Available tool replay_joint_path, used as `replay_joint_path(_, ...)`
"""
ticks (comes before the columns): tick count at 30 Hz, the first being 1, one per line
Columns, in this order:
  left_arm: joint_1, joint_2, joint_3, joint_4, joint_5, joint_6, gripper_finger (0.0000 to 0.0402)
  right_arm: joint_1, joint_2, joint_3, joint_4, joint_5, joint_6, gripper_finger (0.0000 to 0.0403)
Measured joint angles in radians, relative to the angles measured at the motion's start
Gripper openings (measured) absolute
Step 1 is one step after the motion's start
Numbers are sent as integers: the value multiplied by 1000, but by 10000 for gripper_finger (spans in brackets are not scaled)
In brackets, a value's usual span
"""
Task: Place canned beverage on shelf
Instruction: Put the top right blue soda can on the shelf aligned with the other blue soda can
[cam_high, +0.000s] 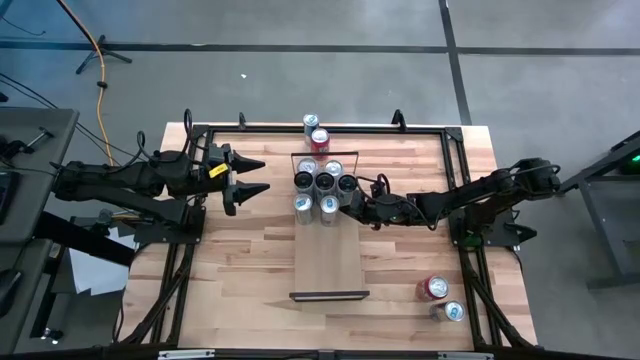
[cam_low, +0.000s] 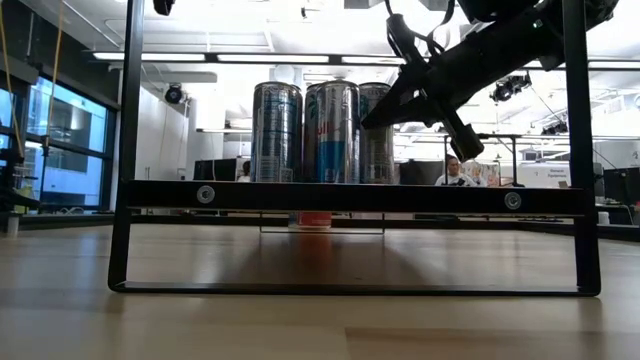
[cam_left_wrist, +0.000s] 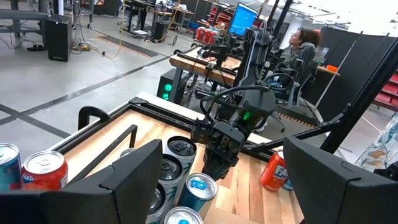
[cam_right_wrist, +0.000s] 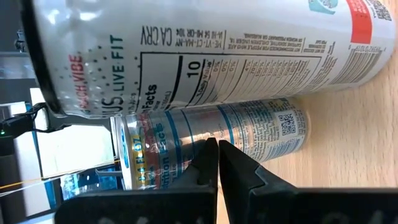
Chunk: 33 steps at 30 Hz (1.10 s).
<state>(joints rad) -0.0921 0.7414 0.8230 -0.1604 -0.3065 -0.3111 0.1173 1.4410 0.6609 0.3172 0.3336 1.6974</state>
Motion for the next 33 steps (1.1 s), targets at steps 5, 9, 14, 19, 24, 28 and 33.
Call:
replay_joint_path(5,0,0,0,0,0,0,294,-5,0,0,0,4,4,0)
replay_joint_path(9,0,0,0,0,0,0,294,-13,0,0,0,-7,6,0)
replay_joint_path(14,0,0,0,0,0,0,294,8,0,0,-7,-33,-8,0)
replay_joint_path(19,0,0,0,0,0,0,294,17,0,1,-56,34,21,0)
replay_joint_path(24,0,0,0,0,0,0,294,-10,0,1,-20,22,25,0)
replay_joint_path(28,0,0,0,0,0,0,294,-20,0,2,-4,-7,23,0)
replay_joint_path(33,0,0,0,0,0,33,294,-19,0,43,-82,-50,-2,0)
